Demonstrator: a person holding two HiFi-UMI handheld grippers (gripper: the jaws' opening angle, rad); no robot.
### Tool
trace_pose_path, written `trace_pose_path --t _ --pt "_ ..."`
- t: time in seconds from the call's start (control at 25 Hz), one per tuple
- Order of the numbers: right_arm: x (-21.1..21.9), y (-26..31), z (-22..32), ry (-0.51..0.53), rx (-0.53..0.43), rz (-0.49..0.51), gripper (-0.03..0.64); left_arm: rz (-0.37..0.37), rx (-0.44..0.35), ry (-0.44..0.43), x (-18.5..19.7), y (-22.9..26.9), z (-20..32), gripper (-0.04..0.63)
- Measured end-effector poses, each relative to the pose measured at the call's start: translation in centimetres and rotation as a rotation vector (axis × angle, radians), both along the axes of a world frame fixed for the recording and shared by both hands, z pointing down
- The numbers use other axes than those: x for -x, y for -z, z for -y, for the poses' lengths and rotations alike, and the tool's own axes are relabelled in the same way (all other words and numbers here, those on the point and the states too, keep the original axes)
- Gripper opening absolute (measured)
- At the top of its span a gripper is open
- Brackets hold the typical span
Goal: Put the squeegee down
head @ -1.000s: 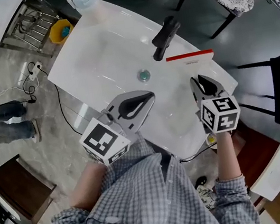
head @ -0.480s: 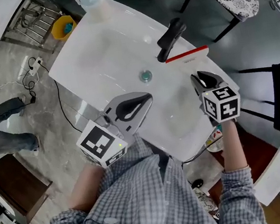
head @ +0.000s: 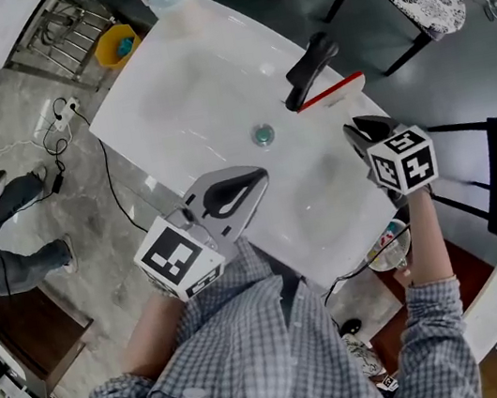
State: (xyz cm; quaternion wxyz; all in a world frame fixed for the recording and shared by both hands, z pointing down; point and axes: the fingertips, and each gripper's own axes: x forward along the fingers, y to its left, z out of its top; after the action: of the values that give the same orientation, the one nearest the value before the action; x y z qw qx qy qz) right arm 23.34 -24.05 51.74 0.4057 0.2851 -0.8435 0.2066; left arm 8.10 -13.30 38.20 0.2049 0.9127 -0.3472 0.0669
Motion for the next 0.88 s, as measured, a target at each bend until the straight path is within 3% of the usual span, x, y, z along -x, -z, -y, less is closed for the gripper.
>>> trace_pose_path --t 0.6,0.88 --pt "-0.3 -0.6 1.8 0.117 0.016 -0.085 0.075 0.003 0.008 0.002 0.0 -0.2 -0.4 0.008" --pt "-0.2 -0.8 2.3 0.121 -0.034 -0.147 0.075 -0.001 0.010 0.009 0.5 -0.2 -0.2 0.008"
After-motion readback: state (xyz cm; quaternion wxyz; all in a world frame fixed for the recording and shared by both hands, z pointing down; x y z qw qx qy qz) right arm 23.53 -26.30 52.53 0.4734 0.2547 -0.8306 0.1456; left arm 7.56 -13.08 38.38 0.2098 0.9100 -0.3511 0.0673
